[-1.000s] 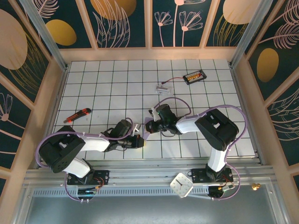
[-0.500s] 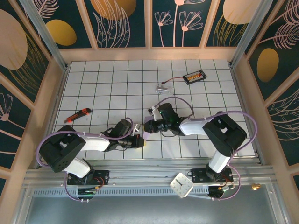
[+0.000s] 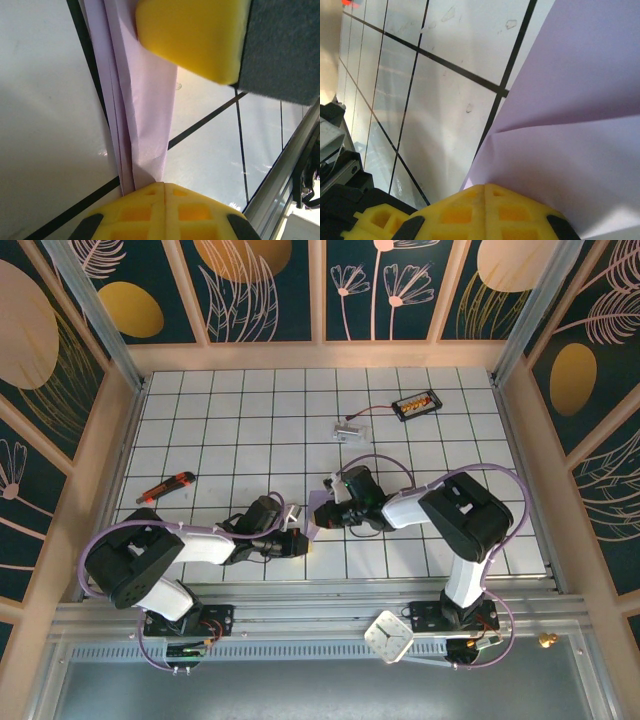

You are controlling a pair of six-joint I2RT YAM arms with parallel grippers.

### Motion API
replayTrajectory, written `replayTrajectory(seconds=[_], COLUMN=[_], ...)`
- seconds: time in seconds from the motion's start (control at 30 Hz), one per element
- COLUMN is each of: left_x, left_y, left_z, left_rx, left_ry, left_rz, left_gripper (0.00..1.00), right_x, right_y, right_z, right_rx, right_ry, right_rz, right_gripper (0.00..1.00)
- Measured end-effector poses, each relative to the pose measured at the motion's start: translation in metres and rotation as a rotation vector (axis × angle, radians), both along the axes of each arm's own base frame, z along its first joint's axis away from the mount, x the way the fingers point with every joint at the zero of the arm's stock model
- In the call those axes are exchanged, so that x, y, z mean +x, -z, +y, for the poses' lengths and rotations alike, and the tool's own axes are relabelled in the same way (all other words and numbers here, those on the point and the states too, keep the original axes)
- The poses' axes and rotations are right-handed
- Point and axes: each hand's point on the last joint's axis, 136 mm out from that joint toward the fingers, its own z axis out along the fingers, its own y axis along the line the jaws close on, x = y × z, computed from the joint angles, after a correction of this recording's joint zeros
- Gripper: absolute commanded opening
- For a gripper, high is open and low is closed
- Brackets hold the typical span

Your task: Fold a paper plane with a square sheet of paper (pick it up from the middle)

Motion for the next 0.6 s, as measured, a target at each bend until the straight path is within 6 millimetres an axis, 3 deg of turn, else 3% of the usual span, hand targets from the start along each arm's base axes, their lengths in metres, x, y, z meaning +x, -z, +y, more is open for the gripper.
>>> replayTrajectory(seconds=[0.6], left_x=[-0.001], left_y=[0.001], left_z=[0.000], left_rx=[-0.010], left_ry=[0.008], left_rz=[0.006], left_gripper=[0.00], right_x=[0.042], right_y=[0.000], right_z=[-0.023], right_rx=[0.040], right_ry=[0.110], right_rz=[0.041], right_gripper=[0.01])
